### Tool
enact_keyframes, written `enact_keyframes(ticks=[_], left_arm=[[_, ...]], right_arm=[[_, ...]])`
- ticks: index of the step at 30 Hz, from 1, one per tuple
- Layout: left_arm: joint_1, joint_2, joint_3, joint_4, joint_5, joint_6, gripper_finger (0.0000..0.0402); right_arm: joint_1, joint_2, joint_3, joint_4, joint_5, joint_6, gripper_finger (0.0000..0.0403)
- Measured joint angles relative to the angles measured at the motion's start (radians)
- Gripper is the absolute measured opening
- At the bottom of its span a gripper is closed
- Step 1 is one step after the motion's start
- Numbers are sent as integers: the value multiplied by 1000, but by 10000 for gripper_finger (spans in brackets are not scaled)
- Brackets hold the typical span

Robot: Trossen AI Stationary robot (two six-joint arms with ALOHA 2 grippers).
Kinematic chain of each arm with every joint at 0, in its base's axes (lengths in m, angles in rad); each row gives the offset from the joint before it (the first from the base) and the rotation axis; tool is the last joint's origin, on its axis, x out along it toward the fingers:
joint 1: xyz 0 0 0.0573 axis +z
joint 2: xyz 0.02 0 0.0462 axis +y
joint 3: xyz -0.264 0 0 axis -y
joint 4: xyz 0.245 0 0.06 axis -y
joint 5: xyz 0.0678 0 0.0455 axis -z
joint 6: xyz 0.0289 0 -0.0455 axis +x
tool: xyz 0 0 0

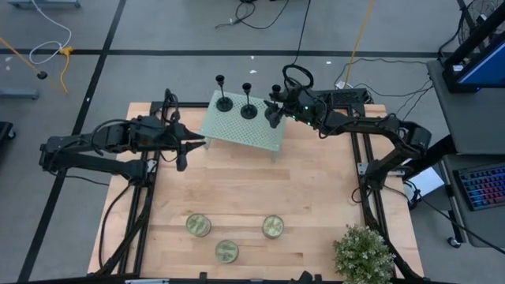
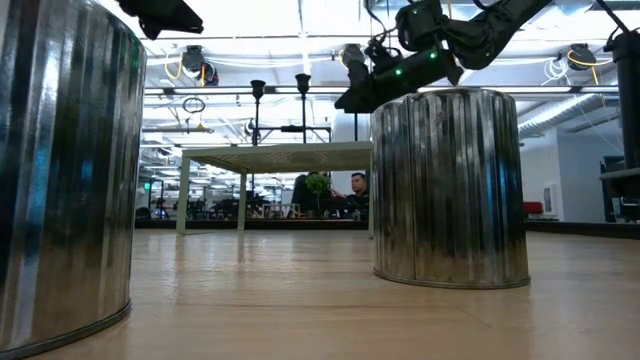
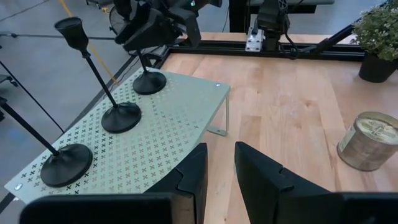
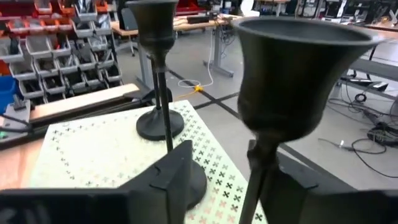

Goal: Pick & Place candle stick holders
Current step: Put the black candle holder on the shelf aligned with the other black candle holder, then put the top left silver scented candle on the shelf

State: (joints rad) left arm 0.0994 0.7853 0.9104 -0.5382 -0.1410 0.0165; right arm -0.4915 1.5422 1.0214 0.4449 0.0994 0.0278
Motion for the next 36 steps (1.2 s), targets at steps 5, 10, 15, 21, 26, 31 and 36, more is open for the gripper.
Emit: enact_keyframes(ticks=[5,10,15,21,26,31,36], left_arm=[[0,0,0,-20,0,-19,88],[0,0,0,-58,8,-27,88],[-9,0,0,-161,11,-57,88],[-71,8,-1,-250,49,-143,88],[-183,60,-33,-239,90,-196,88],[-336,162,-70,-239,97,-221,88],[-507,283,-71,-207,104,-273,88]], right_arm=[[1,-17,0,-23,1,-20,205],[3,-61,0,-95,6,-59,237],[23,-130,-1,-277,5,-50,251],[98,-221,0,-493,9,-41,246],[205,-262,0,-601,7,25,243],[330,-261,0,-643,7,63,243],[439,-261,0,-642,7,69,243]])
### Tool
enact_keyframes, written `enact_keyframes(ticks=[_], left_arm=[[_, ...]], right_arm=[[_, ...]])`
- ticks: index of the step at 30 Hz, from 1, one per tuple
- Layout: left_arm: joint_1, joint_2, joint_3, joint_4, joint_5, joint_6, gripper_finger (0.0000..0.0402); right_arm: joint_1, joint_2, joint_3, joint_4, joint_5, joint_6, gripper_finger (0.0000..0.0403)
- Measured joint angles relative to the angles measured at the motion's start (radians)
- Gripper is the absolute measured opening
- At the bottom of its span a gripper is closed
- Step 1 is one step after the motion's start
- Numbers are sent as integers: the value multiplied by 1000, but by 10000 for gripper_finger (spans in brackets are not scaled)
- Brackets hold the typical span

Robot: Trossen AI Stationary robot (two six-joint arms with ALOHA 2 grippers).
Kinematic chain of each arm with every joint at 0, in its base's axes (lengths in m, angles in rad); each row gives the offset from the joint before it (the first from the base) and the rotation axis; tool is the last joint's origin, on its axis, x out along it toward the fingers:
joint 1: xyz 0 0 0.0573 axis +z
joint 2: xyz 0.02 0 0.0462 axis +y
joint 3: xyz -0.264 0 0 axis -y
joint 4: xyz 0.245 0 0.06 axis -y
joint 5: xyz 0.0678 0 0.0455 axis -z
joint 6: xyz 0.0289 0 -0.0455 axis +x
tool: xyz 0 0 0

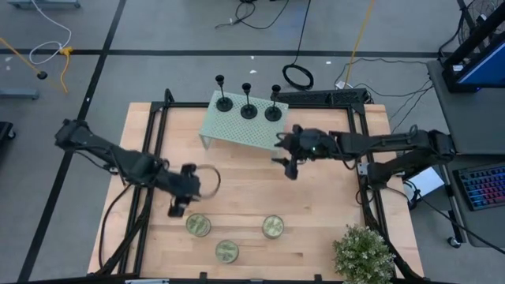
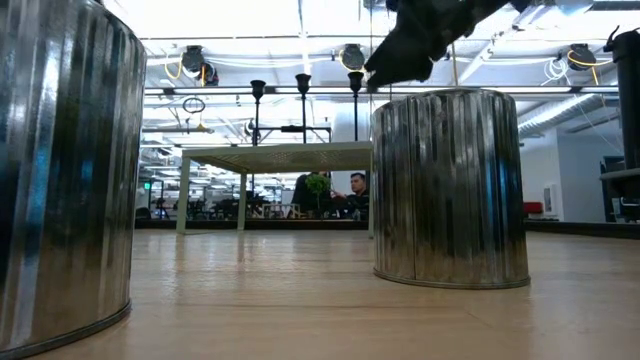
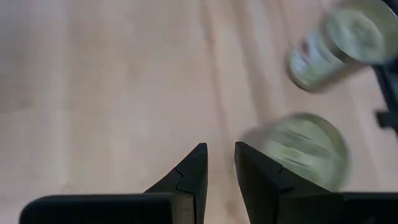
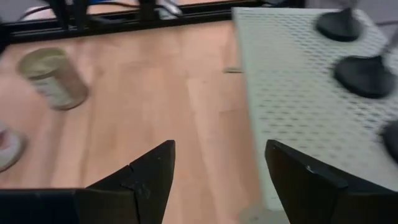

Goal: Pick & Place candle stick holders
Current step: Put the top left silver scented candle on the shelf

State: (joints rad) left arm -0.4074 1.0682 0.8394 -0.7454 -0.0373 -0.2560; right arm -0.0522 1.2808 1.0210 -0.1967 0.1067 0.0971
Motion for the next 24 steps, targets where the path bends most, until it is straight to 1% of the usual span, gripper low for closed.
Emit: enact_keyframes(ticks=[5,10,13,18,24], left_arm=[[-124,114,0,72,85,-113,88],[-187,195,0,87,128,-248,88],[-198,222,0,107,145,-275,88],[-189,234,0,156,89,-307,88],[-181,233,0,173,92,-308,88]], right_arm=[[72,0,0,9,0,-12,242],[105,0,0,22,1,-23,242],[114,0,0,52,1,-59,242],[113,0,0,73,1,-91,242],[113,1,0,74,1,-117,242]])
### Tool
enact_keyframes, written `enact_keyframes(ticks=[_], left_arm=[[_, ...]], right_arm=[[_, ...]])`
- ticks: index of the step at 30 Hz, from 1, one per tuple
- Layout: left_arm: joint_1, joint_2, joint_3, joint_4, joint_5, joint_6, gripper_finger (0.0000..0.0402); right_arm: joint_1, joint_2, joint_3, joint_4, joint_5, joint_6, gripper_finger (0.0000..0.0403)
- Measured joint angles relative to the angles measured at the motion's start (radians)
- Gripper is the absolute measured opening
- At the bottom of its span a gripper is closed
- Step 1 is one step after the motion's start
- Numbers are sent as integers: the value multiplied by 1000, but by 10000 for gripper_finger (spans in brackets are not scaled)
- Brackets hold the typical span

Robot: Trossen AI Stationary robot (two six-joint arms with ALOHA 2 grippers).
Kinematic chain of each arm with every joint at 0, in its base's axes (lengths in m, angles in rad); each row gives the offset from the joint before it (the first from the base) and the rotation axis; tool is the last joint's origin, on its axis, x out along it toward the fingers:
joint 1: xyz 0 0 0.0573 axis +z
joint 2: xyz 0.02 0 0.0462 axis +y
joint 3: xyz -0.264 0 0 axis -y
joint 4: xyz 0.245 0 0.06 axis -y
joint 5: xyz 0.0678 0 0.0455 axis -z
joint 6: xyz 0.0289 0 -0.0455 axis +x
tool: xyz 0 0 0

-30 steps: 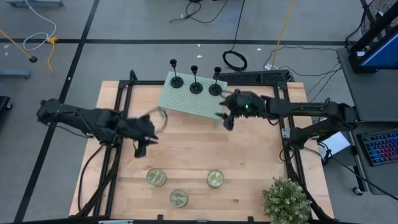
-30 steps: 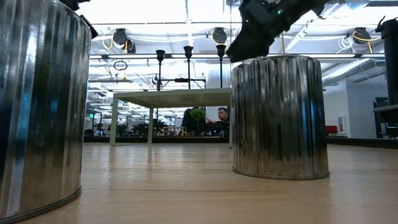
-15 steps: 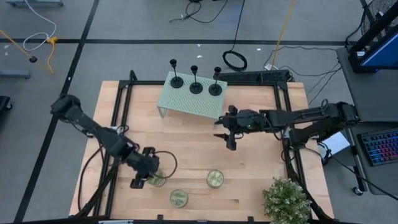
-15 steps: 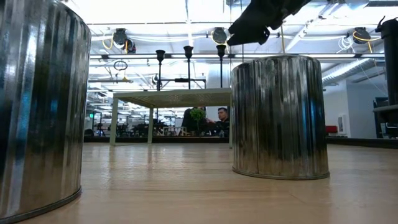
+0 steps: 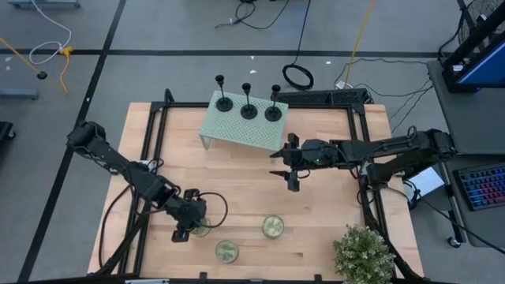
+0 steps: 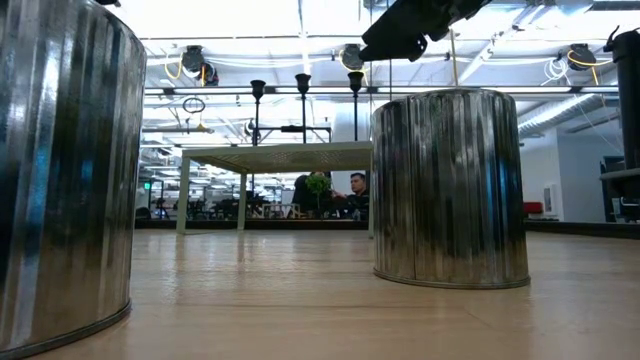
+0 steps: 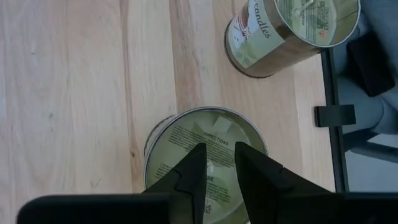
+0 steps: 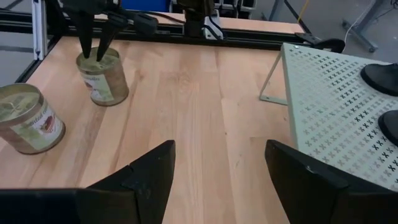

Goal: Pick & Place candle stick holders
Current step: Put the top left silver scented candle on the shelf

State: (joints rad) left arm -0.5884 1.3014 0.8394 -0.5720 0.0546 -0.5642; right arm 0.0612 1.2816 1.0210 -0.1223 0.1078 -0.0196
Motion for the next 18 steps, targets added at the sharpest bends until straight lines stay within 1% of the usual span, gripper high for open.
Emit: enact_keyframes(ticks=[3,6,13,18], left_arm=[[0,0,0,1,15,1,88],[6,0,6,-1,24,-39,88],[52,0,32,0,54,-101,88],[85,0,32,-13,113,-135,88]], right_arm=[[0,0,0,0,0,0,242],[0,0,0,0,0,-8,242],[0,0,0,-1,0,-27,242],[0,0,-17,10,0,-50,242]])
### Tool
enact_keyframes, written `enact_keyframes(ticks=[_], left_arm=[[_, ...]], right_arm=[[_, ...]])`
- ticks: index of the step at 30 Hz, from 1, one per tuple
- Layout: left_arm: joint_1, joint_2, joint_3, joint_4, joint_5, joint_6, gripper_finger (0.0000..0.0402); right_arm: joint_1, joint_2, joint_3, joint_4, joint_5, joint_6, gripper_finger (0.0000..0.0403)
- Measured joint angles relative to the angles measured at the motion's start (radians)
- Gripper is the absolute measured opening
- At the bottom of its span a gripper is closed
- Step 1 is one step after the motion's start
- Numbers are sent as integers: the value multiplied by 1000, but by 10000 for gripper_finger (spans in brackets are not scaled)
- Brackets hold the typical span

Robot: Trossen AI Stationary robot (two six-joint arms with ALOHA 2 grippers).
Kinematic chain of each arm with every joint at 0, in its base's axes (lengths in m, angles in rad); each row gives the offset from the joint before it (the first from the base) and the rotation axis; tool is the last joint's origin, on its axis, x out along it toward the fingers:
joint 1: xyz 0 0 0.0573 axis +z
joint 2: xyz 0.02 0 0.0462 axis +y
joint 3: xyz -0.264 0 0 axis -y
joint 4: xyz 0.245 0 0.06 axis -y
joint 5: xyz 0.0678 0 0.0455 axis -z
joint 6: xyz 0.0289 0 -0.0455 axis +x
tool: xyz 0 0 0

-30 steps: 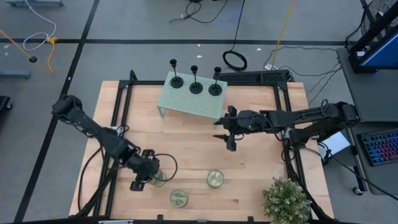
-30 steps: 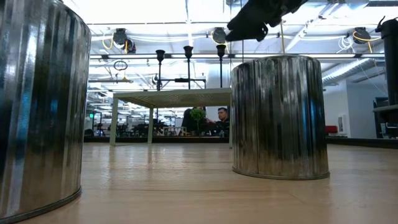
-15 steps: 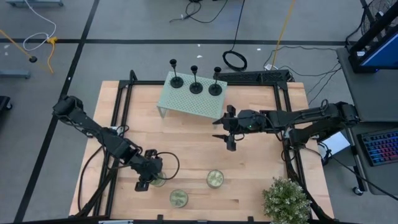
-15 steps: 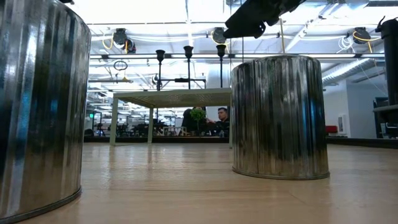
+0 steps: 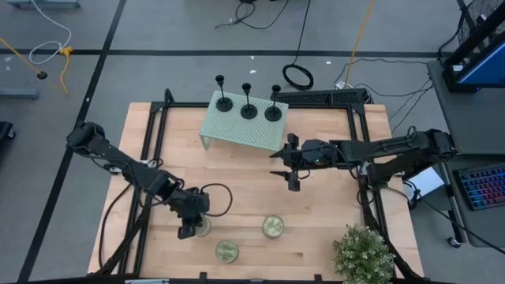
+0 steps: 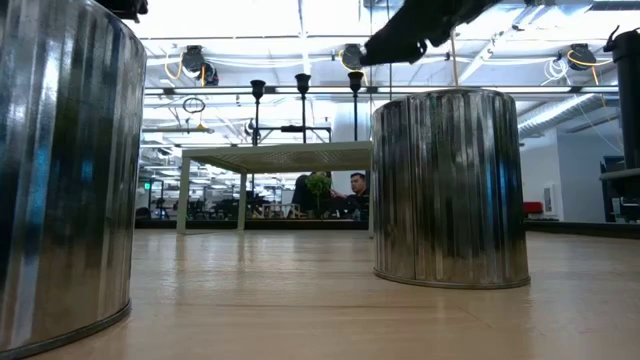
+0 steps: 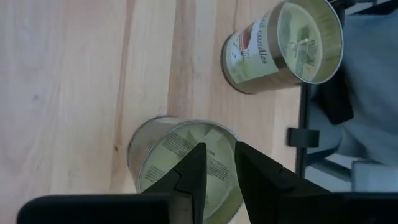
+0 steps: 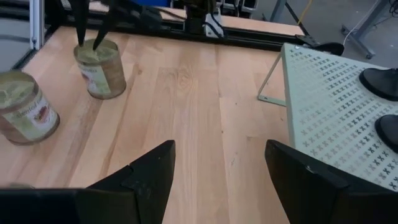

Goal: Pick & Place candle stick holders
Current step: Put the top left silver scented candle on the shelf

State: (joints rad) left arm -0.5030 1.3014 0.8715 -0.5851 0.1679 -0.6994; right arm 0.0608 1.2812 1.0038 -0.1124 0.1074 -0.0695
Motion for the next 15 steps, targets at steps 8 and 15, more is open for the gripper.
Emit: enact_keyframes(ticks=[8,15], left_arm=[[61,0,0,-42,36,25,88],[116,0,0,-63,73,64,88]], right_arm=[[0,0,-127,178,0,-7,242],[0,0,-144,215,-9,2,242]])
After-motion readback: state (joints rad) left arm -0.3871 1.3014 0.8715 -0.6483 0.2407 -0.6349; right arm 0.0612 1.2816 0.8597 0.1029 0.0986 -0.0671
